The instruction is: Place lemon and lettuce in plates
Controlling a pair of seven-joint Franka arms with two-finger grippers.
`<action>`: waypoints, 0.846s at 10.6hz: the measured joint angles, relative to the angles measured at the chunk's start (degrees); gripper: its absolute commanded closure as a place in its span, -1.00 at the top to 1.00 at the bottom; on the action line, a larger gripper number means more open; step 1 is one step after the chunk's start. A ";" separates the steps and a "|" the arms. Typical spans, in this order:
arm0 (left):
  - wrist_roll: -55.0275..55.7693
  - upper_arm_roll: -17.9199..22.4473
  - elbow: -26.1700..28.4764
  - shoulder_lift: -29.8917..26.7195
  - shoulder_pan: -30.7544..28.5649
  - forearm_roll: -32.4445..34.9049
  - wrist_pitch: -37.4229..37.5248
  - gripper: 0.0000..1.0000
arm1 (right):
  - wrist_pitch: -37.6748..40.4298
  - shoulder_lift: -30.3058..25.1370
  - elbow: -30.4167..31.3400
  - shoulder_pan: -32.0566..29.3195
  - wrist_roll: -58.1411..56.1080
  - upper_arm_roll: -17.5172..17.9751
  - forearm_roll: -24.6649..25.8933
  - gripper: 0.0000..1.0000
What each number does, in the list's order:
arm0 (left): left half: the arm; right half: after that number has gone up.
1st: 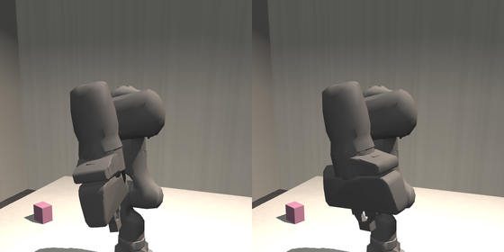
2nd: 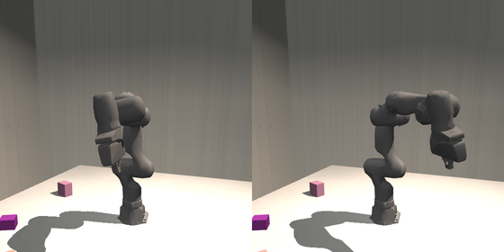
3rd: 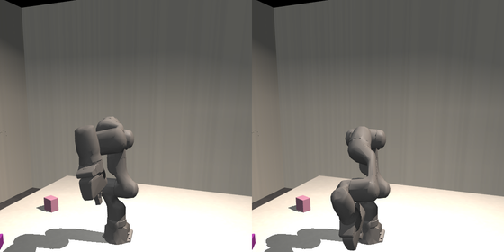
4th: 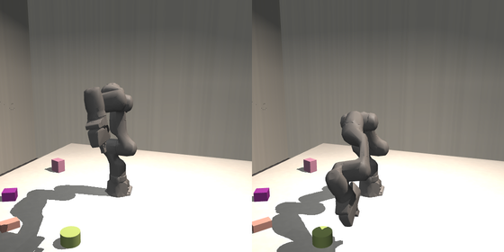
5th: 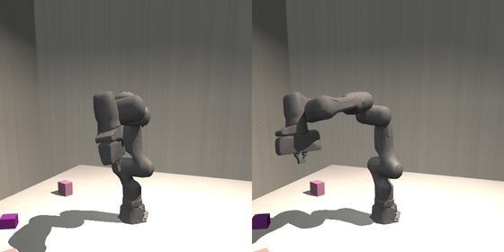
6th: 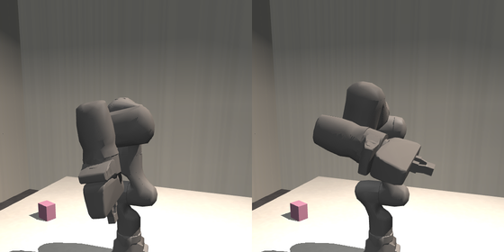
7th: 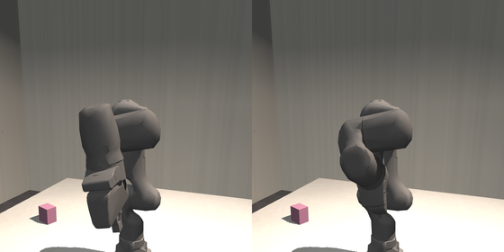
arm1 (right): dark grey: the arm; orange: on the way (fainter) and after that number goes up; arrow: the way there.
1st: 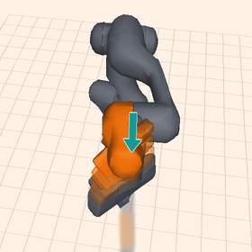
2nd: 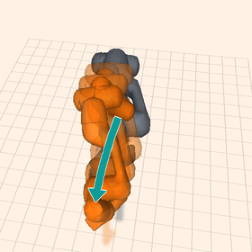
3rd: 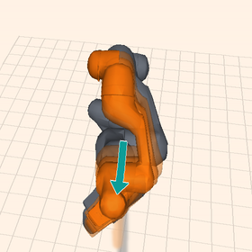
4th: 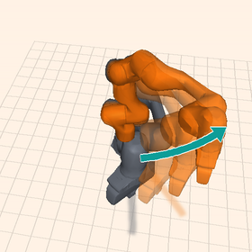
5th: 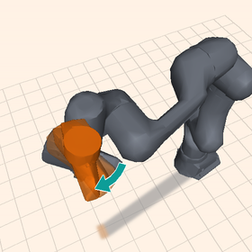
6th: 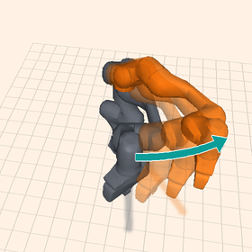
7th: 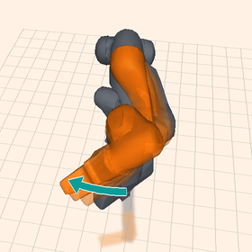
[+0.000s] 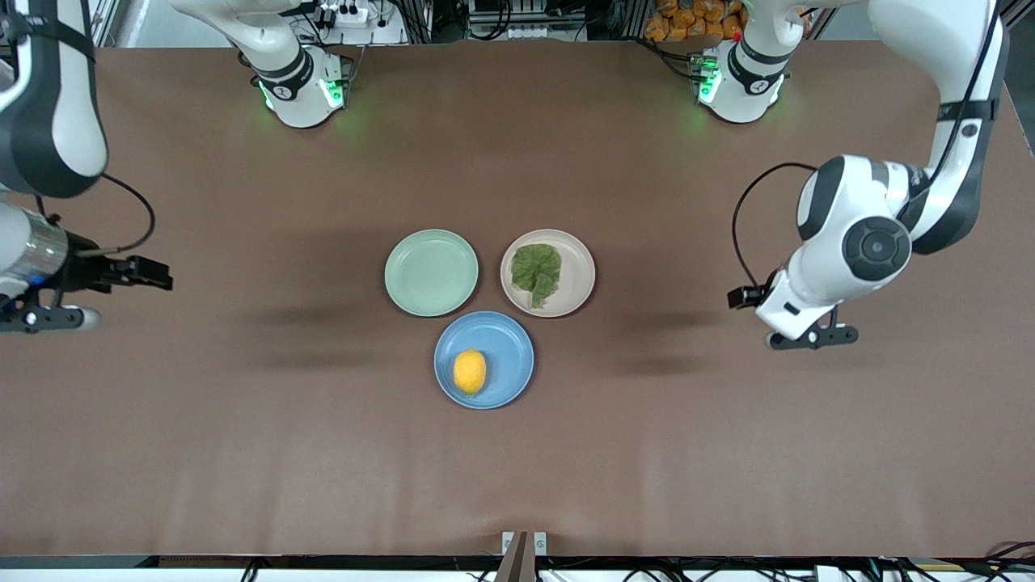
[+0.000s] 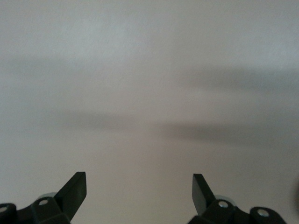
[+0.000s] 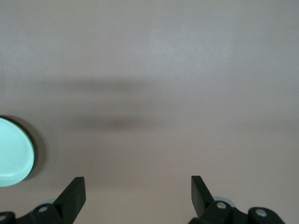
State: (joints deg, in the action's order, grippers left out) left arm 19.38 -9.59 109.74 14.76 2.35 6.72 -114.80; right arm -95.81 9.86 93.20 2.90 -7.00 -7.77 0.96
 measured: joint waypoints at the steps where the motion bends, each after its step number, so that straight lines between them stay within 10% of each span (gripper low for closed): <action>1: -0.50 0.00 2.80 -2.65 -0.09 -0.52 0.00 1.00 | 3.40 -0.74 -1.76 0.18 0.00 0.04 0.81 1.00; 4: -3.47 0.06 6.75 -8.89 -0.45 -2.27 -0.35 1.00 | 10.62 -1.35 -7.50 0.42 0.01 0.16 1.41 1.00; 9: -4.11 0.10 -5.34 -12.22 -0.96 -2.30 4.17 1.00 | 13.09 -2.36 -12.86 0.76 3.71 0.93 1.38 1.00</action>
State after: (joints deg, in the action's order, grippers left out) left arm 15.28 -9.49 104.39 2.54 1.39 4.42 -110.64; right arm -82.72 7.51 80.35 3.66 -3.30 -6.85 2.34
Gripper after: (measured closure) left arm 0.000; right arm 0.000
